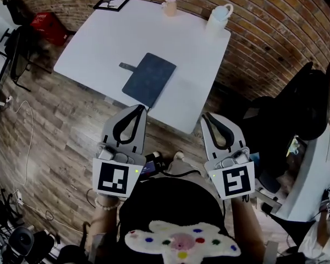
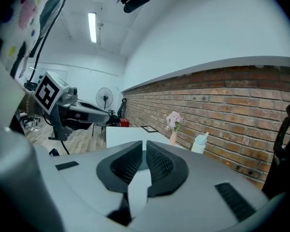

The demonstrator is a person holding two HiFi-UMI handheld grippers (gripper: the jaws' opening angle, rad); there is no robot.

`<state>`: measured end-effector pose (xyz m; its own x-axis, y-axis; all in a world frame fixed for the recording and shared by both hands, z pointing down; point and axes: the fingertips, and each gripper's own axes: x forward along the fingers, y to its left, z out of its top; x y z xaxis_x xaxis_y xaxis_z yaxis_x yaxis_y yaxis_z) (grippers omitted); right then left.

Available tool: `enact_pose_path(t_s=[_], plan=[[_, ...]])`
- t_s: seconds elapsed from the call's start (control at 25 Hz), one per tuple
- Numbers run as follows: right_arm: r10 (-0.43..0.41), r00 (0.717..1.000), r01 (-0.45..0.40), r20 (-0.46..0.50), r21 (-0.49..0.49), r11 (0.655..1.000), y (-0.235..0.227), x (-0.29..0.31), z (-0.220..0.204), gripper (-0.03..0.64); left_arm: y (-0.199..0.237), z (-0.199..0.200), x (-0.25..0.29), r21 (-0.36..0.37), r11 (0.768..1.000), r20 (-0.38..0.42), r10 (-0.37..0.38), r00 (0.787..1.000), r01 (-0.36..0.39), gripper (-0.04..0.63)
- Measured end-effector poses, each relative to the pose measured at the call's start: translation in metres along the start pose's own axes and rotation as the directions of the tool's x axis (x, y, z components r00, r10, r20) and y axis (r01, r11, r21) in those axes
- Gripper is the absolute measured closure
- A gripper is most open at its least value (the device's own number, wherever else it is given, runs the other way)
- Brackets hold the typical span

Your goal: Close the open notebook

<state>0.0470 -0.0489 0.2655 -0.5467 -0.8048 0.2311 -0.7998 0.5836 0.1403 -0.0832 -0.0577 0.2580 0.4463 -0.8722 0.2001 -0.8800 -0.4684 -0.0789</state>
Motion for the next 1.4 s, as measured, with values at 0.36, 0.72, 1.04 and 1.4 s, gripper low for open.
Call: enact_pose_path(t_s=[0.36, 0.72, 1.04, 1.4], plan=[[0.006, 1.0, -0.006, -0.002, -0.035, 0.999, 0.0034, -0.0001, 0.0018, 0.571, 0.0008, 0.0006, -0.0035, 0.008, 1.0, -0.012, -0.003, 1.0, 0.004, 0.575], [0.012, 1.0, -0.013, -0.008, -0.02, 1.0, 0.0056, 0.0022, -0.001, 0.572, 0.0023, -0.0027, -0.0016, 0.012, 1.0, -0.012, -0.009, 1.0, 0.009, 0.575], [0.005, 1.0, -0.006, -0.024, -0.034, 0.999, 0.0047, 0.0049, -0.003, 0.572, 0.0038, -0.0036, 0.0012, -0.003, 1.0, -0.012, -0.015, 1.0, 0.015, 0.575], [0.018, 0.999, -0.02, -0.029, -0.063, 0.998, 0.0083, 0.005, -0.0046, 0.572, 0.0057, -0.0054, 0.001, -0.012, 1.0, -0.012, -0.004, 1.0, 0.004, 0.575]])
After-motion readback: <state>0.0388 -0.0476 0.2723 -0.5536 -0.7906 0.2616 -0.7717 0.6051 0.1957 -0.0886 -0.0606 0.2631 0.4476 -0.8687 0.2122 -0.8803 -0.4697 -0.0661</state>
